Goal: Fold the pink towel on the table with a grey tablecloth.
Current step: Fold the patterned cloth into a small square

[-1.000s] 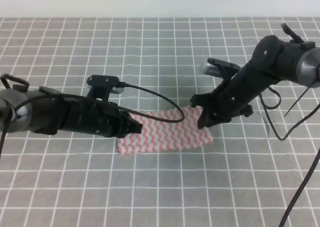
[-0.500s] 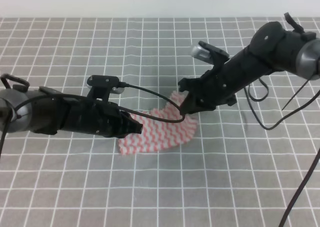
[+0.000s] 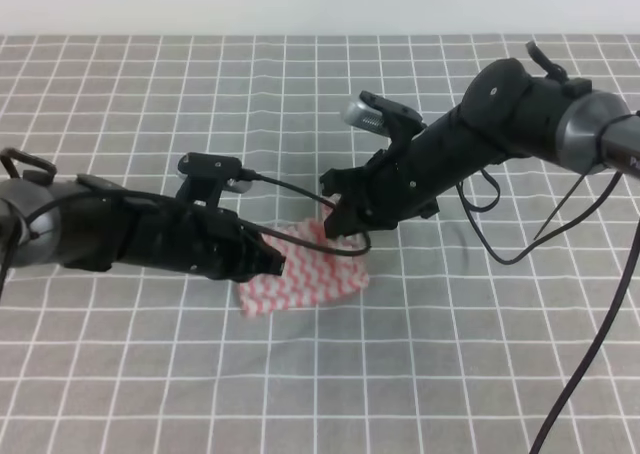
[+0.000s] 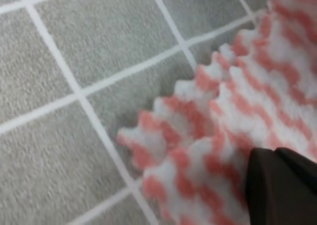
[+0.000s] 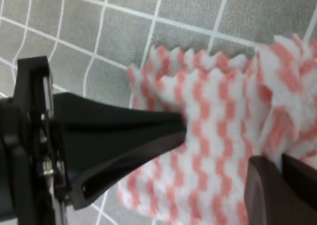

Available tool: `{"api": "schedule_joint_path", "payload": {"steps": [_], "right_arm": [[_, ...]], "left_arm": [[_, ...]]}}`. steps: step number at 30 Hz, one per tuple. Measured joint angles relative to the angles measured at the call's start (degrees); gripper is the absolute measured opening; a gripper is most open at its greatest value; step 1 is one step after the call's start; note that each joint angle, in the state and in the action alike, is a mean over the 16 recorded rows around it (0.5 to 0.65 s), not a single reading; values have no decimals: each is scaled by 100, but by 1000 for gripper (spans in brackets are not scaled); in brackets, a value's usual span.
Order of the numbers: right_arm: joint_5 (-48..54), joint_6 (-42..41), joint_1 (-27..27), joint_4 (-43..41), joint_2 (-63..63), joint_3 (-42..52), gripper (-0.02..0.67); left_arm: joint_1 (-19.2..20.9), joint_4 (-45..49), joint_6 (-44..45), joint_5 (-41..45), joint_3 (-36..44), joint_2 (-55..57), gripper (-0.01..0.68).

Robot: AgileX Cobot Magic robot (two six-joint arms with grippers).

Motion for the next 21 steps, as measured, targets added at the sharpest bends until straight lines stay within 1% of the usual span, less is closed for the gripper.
{"api": "schedule_joint_path", "payload": {"steps": [9, 14, 21], "right_arm": [[-23, -1, 7, -10, 12, 0, -13], [-17, 0, 7, -16, 12, 0, -13], [-11, 0, 7, -26, 8, 0, -13]], "left_arm": [[390, 76, -68, 498, 30, -420, -1], [593, 86, -152, 814, 31, -459, -1], [691, 52, -221, 977, 31, -182, -1]]}}
